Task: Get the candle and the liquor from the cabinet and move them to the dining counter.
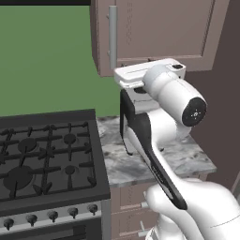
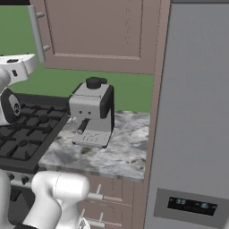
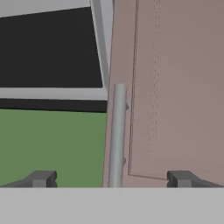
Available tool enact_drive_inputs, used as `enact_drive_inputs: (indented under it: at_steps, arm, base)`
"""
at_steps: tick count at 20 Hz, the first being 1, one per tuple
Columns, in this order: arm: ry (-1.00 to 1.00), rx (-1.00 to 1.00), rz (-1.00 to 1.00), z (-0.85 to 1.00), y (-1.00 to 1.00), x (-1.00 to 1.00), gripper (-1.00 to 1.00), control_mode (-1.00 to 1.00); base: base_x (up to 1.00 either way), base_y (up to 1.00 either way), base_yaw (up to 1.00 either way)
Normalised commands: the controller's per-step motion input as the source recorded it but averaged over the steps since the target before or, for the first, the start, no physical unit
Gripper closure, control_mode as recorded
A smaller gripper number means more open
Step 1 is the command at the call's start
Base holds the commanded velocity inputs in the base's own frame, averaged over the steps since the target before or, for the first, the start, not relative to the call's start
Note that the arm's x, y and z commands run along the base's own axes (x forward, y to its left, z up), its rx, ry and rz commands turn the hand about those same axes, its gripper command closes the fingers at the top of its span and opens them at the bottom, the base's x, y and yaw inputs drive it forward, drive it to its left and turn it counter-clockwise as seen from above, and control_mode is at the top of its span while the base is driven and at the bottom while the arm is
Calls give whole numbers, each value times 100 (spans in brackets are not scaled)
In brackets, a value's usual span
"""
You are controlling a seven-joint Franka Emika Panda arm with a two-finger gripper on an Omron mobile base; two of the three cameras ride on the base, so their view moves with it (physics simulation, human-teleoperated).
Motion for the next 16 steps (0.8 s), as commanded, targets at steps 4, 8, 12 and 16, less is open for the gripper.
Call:
enact_drive_inputs:
  at_steps: [4, 8, 12, 16]
  arm:
    - [-1, 0, 0, 0, 7, 27, -100, -100]
    - [-3, 0, -2, 0, 14, 34, -100, -100]
    - [-4, 0, -3, 0, 11, 36, -100, -100]
    - [-4, 0, -6, 0, 2, 38, -100, -100]
  base:
    - [0, 0, 0]
    - [0, 0, 0]
    - [0, 0, 0]
    - [0, 0, 0]
